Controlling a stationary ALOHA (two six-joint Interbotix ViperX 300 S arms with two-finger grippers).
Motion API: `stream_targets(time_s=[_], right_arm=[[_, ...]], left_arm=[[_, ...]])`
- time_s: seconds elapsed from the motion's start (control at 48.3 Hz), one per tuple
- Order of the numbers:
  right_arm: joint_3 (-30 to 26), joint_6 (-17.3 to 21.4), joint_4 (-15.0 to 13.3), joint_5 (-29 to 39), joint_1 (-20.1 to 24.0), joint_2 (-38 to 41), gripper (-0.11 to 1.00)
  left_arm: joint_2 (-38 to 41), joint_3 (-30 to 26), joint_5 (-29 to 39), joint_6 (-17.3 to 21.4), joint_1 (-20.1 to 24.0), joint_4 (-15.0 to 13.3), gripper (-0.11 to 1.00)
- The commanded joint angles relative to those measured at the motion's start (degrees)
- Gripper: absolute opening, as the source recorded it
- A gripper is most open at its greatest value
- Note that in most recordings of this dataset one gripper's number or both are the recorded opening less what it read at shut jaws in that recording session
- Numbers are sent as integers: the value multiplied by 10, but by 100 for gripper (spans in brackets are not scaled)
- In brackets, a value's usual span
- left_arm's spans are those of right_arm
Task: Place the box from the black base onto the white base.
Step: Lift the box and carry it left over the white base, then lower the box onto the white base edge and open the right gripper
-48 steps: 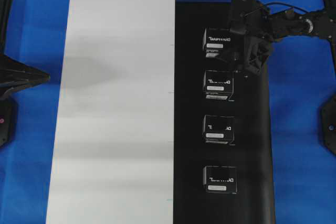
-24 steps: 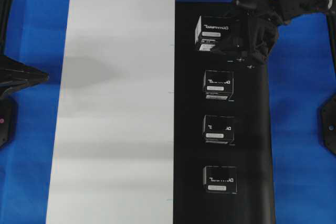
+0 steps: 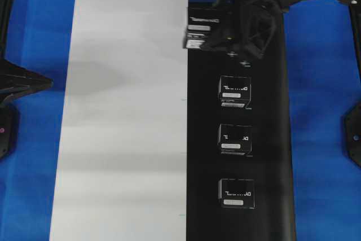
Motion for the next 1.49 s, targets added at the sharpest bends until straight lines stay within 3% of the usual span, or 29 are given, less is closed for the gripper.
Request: stream_targets(time_s=[0.0, 0.373, 0.6, 1.47], right_arm=[[-37, 12, -15, -1, 10, 19, 60], [-100, 35, -51, 13, 22, 95, 60], [-108, 37, -69, 14, 22, 111, 60], [-93, 43, -70, -4, 28, 126, 60]], left_arm=[[3, -16, -3, -1, -1, 3, -6], [3, -16, -3, -1, -3, 2, -6], [3, -16, -3, 0, -3, 2, -6], [3, -13, 4, 0, -3, 2, -6]])
